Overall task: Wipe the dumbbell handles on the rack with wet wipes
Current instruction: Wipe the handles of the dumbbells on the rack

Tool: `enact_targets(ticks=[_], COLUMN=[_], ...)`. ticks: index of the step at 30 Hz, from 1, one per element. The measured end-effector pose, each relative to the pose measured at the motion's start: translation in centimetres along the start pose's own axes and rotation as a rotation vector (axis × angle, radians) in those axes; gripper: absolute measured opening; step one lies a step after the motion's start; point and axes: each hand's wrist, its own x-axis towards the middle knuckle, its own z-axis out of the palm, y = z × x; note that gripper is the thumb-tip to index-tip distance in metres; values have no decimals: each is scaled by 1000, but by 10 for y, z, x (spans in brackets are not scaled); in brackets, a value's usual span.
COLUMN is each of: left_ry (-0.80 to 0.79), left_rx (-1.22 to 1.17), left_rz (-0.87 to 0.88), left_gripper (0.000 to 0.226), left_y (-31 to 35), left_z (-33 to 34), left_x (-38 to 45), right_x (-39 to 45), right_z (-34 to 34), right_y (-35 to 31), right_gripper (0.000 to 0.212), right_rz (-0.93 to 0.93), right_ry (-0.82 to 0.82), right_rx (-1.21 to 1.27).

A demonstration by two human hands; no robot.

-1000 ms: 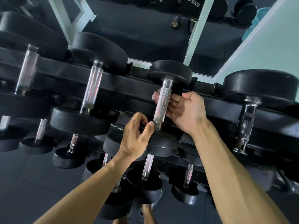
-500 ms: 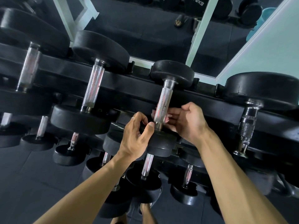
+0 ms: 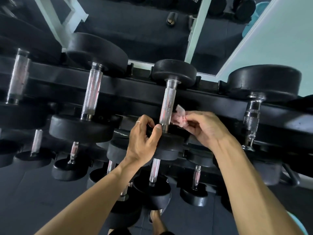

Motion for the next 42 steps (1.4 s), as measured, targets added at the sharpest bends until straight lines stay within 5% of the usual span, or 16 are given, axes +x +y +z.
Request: enact_targets(ticks=[8, 14, 22, 30, 33, 38, 42], left_ry=[-152, -299, -108, -327, -431, -367, -534], left_rx=[62, -170, -378, -714, -729, -787, -562], left_rz=[127, 170, -297, -700, -623, -557, -532], left_gripper=[30, 24, 20, 27, 19, 24, 22], left_y=[21, 42, 16, 38, 27, 27, 2], left_z=[-15, -36, -43, 3, -4, 1, -3], left_x=[7, 26, 75, 123, 114, 112, 90], right_x=[-46, -63, -82, -71, -72, -71, -74], right_z=[14, 57, 53, 61, 64, 64, 67], right_y=[5, 14, 51, 92, 97, 101, 102], right_gripper=[30, 20, 32, 34, 38, 36, 40], right_rz=[-215, -294, -437, -424, -453, -486, -471], right_ry=[57, 157, 606, 500, 496, 476, 483], right_rx=[-46, 87, -81, -41, -38, -34, -92])
